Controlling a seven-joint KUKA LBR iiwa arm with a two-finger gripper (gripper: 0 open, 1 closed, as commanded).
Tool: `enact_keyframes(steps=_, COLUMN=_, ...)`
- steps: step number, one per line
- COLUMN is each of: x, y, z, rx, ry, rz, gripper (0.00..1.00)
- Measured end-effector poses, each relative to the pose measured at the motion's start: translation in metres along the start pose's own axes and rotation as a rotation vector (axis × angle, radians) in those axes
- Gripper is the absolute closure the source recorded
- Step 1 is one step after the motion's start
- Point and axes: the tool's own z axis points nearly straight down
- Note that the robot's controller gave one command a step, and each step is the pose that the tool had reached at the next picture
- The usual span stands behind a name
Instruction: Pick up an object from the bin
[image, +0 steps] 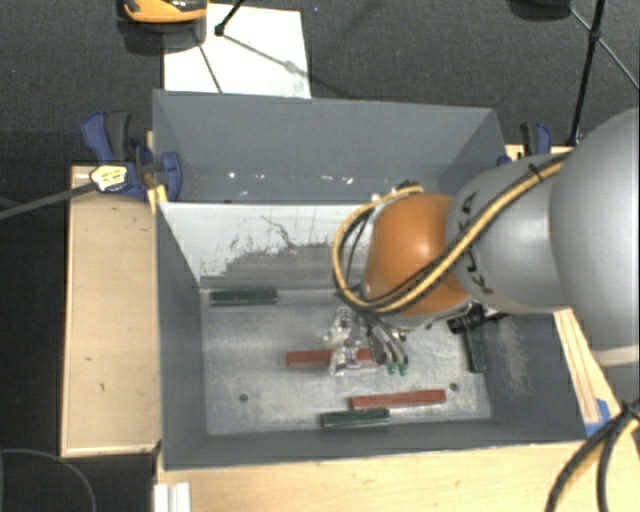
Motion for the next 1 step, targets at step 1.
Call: enact_keyframes(steps=1, x=0.0009, y=-0.0001, z=-0.0300, rx=0.001, ry=0.005, rz=0.002, gripper=1.00)
